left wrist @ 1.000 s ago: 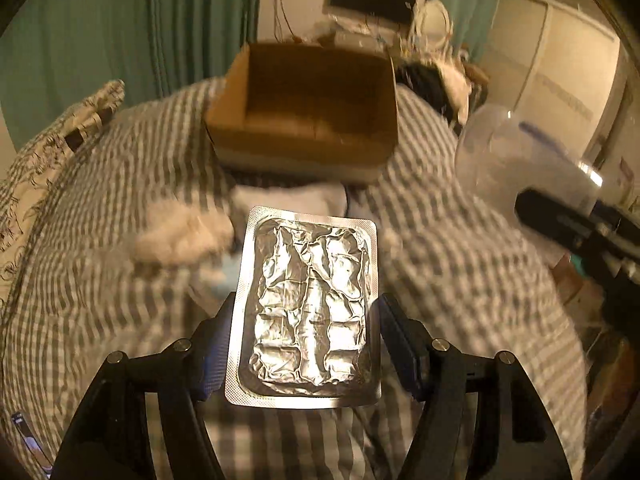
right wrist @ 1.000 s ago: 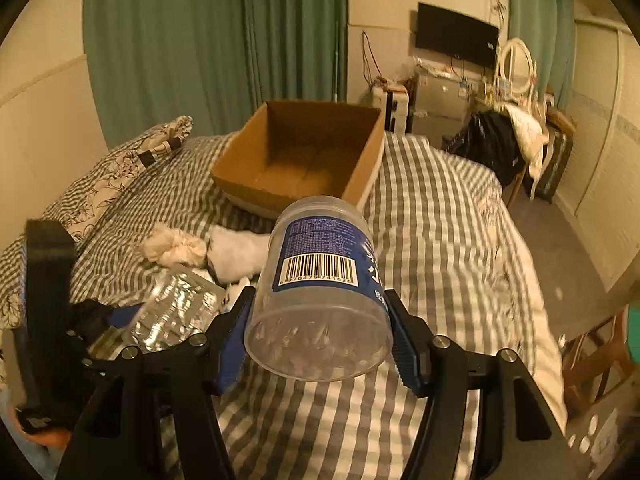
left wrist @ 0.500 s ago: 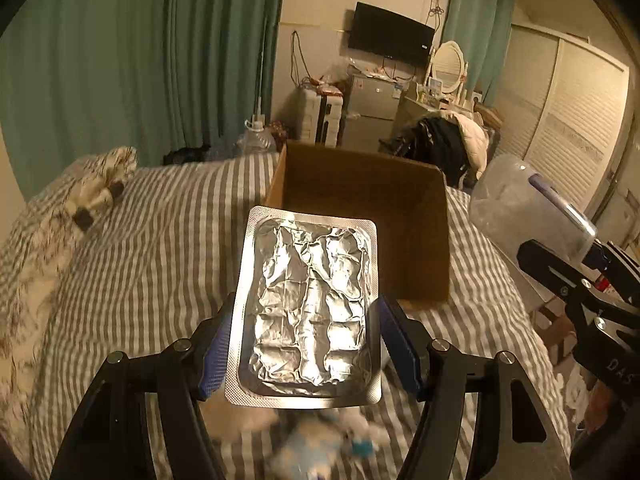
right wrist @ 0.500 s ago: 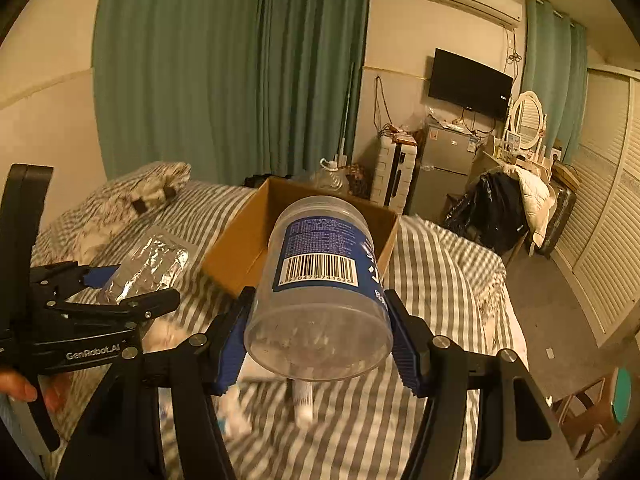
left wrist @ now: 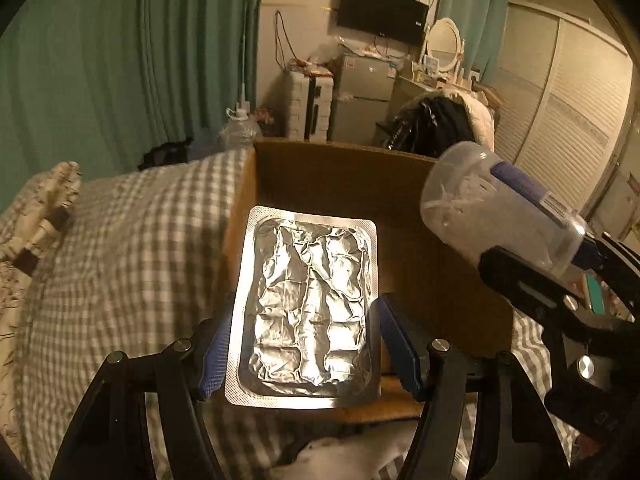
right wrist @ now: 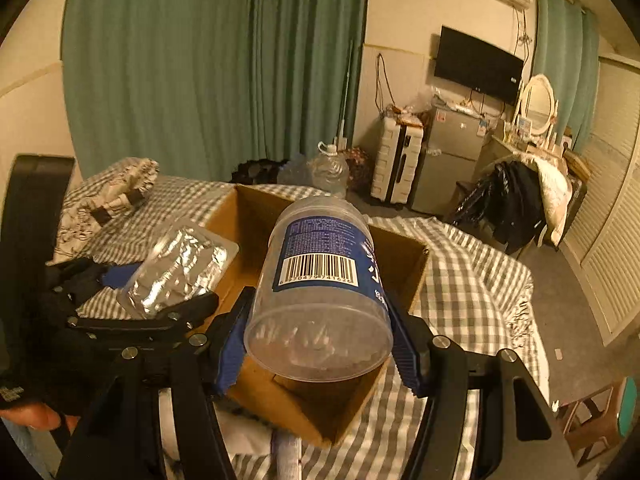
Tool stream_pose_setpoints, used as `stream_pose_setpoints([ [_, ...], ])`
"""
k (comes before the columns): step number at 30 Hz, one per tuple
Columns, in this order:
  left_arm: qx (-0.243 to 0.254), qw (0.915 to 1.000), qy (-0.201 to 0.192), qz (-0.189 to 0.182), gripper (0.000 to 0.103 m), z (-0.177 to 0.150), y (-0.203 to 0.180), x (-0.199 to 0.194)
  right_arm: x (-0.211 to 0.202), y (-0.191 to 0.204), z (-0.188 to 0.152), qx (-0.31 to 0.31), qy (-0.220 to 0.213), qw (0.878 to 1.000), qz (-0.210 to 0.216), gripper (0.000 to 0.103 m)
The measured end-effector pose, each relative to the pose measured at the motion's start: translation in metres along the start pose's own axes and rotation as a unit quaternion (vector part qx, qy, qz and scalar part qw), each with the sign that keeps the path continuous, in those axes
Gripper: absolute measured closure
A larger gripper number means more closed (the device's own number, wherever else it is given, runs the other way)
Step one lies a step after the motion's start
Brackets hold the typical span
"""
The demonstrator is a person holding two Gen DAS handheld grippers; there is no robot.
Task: Organize objects
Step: 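Carry the jar and foil tray into the cardboard box and release both, then grasp the blue tissue pack with the left tool while the right tool grasps the white tube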
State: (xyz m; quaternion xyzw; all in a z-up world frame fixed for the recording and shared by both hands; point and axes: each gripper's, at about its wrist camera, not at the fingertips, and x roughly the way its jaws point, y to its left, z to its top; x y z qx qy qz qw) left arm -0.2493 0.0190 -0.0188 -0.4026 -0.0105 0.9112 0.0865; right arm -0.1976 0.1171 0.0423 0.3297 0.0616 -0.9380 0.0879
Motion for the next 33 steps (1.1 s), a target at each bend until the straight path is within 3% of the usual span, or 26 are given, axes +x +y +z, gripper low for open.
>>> stream_pose_setpoints([
  [6,0.008,0.9999,0.0,-0.006,0.028,-0.009,-0.003,0.014,0.032,-0.013,-0.007,0.028,0.011,1.0,0.01,0.039],
  [8,0.004,1.0,-0.001,-0.001,0.018,-0.012,-0.003,0.011,0.028,-0.018,-0.009,0.044,-0.004,0.999,0.017,0.016],
  [10,-0.002,1.0,-0.006,0.007,0.012,-0.017,-0.003,0.002,0.019,-0.023,-0.01,0.056,-0.018,0.998,0.016,0.015],
  [19,0.023,0.9967,-0.054,0.056,0.004,-0.034,-0.019,-0.091,-0.068,-0.028,-0.006,0.041,-0.042,0.998,-0.007,0.014],
  [28,0.004,0.9938,-0.087,0.069,0.0,-0.054,-0.014,-0.191,-0.175,-0.01,-0.017,-0.008,-0.065,0.998,-0.015,0.014],
  [33,-0.011,0.993,-0.09,0.075,0.0,-0.072,-0.012,-0.218,-0.213,0.002,-0.03,-0.021,-0.066,0.998,-0.004,0.014],
])
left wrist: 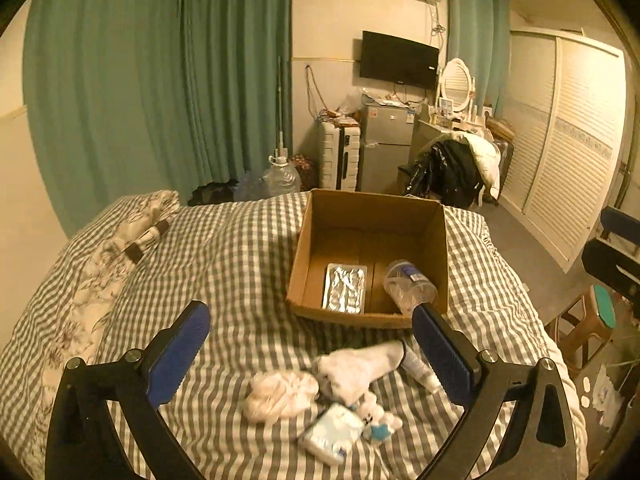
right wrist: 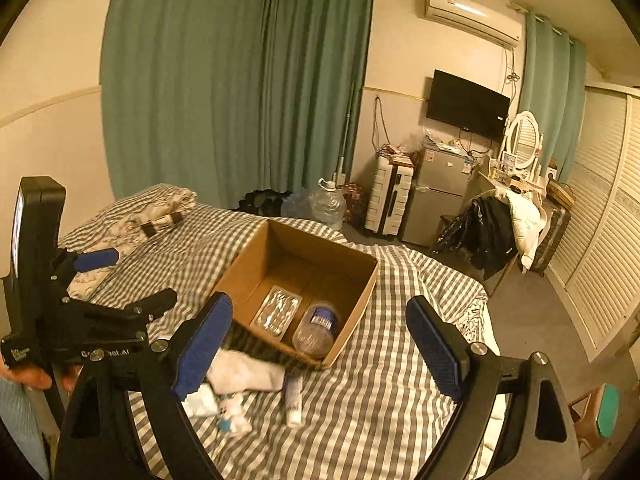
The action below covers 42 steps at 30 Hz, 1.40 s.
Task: Organize objects
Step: 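Grasp the blue tissue pack with the left tool while the right tool grasps the white tube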
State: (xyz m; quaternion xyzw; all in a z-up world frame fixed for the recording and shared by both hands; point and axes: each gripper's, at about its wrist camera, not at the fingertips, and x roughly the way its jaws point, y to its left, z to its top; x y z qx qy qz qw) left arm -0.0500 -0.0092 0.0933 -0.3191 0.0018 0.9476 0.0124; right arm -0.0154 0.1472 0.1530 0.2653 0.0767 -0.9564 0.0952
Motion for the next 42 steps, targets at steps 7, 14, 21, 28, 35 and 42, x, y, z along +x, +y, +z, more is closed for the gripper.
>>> stream_pose_setpoints([
  [7,-0.031,0.9994,0.003,0.018,0.0,-0.038,0.01,-0.007,-0.017,0.009,-0.029,0.005,0.013,1.0,0.019,0.014],
  [14,-0.033,0.998,0.046,0.027,0.0,-0.086,0.005,0.025,0.014,0.018,-0.07,0.004,0.044,0.999,0.018,0.014],
  [21,-0.001,0.9924,0.121,0.02,0.0,-0.134,-0.012,0.074,0.081,0.023,-0.118,0.01,0.115,0.993,0.029,0.014],
  [28,0.036,0.9837,0.174,0.027,0.0,-0.15,-0.025,0.111,0.128,0.014,-0.152,0.041,0.171,0.983,0.044,0.014],
  [35,0.065,0.97,0.232,0.029,0.0,-0.158,-0.034,0.144,0.139,0.015,-0.159,0.043,0.183,0.981,0.055,0.014],
  [42,0.052,0.9755,0.213,0.022,0.021,-0.157,-0.029,0.136,0.138,0.017,-0.16,0.035,0.188,0.98,0.048,0.014],
])
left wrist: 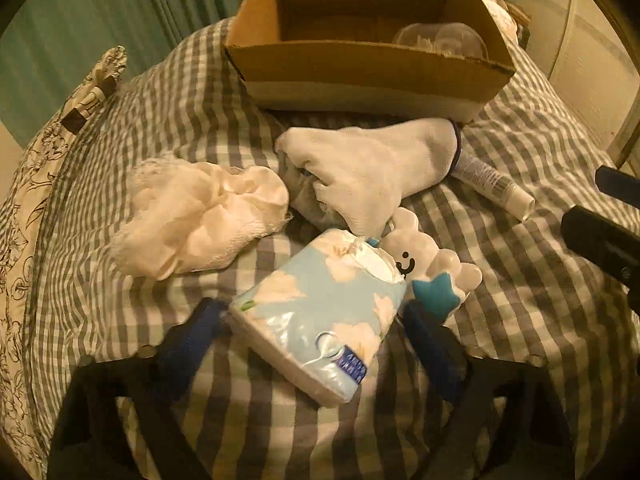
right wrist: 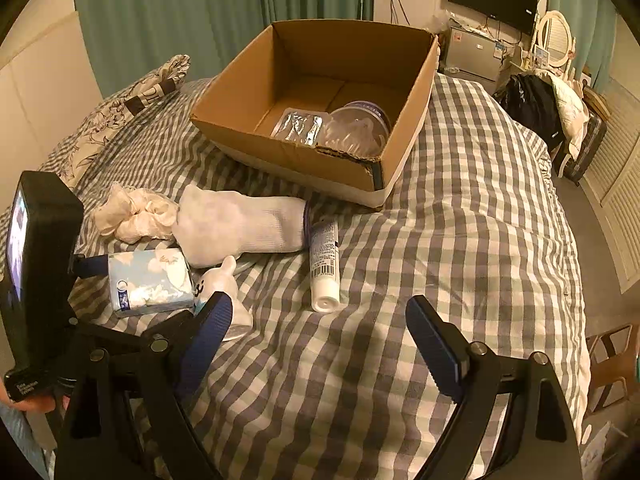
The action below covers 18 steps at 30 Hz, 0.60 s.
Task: Organize objects
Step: 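Grasp the blue tissue pack with the left tool while the right tool grasps the white tube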
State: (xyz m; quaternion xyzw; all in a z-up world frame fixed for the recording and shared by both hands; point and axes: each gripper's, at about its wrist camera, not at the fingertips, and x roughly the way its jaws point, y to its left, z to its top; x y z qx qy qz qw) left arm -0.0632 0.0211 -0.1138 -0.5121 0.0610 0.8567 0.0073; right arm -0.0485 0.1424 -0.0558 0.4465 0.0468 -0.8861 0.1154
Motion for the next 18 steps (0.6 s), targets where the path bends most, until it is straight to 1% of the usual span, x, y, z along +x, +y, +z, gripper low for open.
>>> stream_pose_setpoints([
  [1,-0.003,1.0,-0.004,-0.002,0.024,0.0,0.001,-0.002,0.0,0.001,0.0,-0.002,0.0,1.0,-0.001,0.014],
  [3,-0.008,0.9998,-0.015,-0.006,0.042,-0.002,0.003,-0.009,-0.002,0.002,0.0,-0.005,0.0,1.0,-0.005,0.014],
  [6,-0.021,0.9992,-0.029,-0.017,0.055,-0.004,0.008,-0.019,-0.003,0.0,0.0,-0.005,0.002,1.0,-0.009,0.014],
  [9,-0.035,0.9981,-0.041,-0.029,0.059,-0.008,0.014,-0.03,0.0,-0.002,0.002,-0.003,0.006,1.0,-0.013,0.014],
  [15,-0.059,0.9952,-0.065,-0.044,0.06,-0.011,0.029,-0.049,0.026,0.001,0.013,-0.022,0.03,0.999,-0.029,0.014],
  [18,-0.068,0.9942,-0.067,-0.05,0.06,-0.01,0.037,-0.049,0.046,0.004,0.022,-0.036,0.047,0.997,-0.04,0.021],
])
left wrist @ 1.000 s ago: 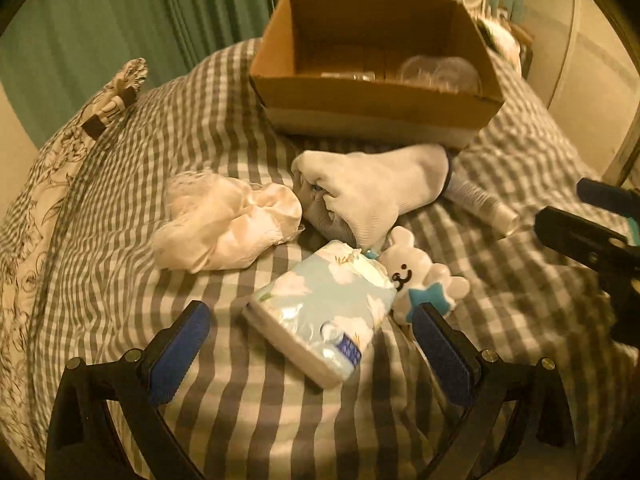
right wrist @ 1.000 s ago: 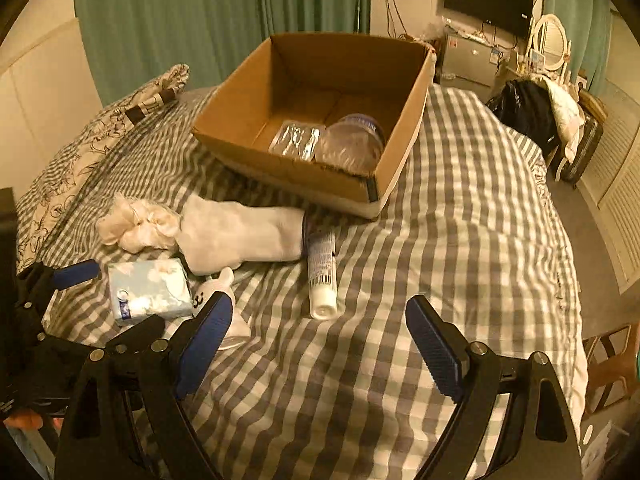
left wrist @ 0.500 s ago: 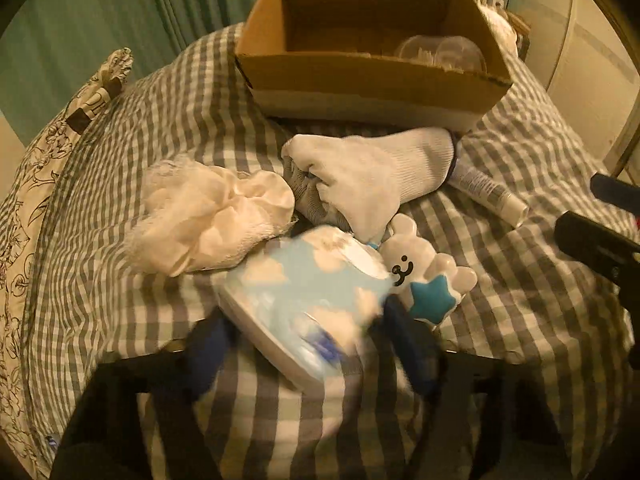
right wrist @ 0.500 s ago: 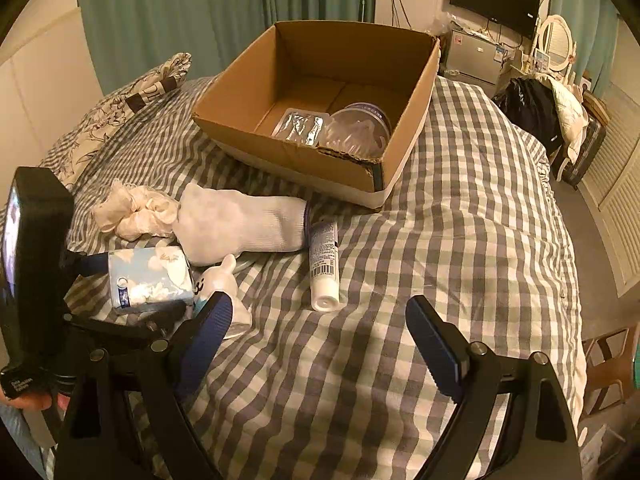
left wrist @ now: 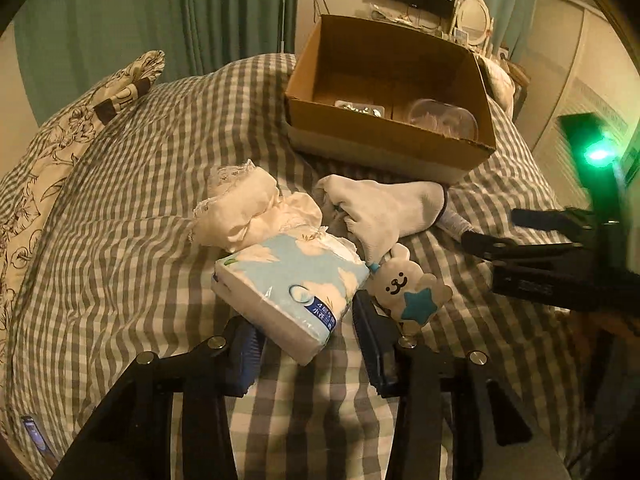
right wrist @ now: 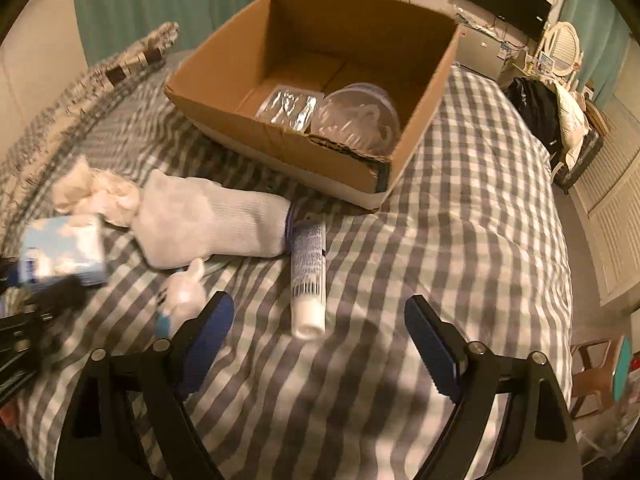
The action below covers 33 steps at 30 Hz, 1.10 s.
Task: Organize objects
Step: 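Grasp the blue tissue pack with the left tool while the right tool grasps the white tube, then carry the tissue pack and white tube into the box and release both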
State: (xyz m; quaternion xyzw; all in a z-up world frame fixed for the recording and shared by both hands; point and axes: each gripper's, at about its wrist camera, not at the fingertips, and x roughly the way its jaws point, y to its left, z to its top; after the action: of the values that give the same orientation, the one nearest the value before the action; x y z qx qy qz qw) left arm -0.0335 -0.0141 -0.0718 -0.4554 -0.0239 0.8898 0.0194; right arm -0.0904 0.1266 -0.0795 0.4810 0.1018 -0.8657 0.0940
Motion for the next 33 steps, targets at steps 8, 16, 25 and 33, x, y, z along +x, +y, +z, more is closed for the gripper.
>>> stream_pose_setpoints([
  [8,-0.011,0.9998,-0.001,-0.018,0.06,0.001,0.005,0.002,0.042,0.016,0.007,-0.038,0.056,0.997,-0.022,0.06],
  [16,-0.006,0.9995,0.001,-0.033,0.06,-0.006,-0.003,-0.006,0.027,0.02,-0.001,-0.049,0.037,0.997,-0.041,0.08],
  [25,-0.005,0.9986,-0.01,-0.052,0.06,-0.014,-0.014,-0.029,-0.021,0.033,-0.021,-0.058,0.01,0.998,-0.015,0.08],
  [33,-0.004,0.9971,-0.039,-0.065,0.06,-0.009,-0.021,-0.06,-0.081,0.033,-0.035,-0.068,-0.034,0.997,-0.02,0.08],
])
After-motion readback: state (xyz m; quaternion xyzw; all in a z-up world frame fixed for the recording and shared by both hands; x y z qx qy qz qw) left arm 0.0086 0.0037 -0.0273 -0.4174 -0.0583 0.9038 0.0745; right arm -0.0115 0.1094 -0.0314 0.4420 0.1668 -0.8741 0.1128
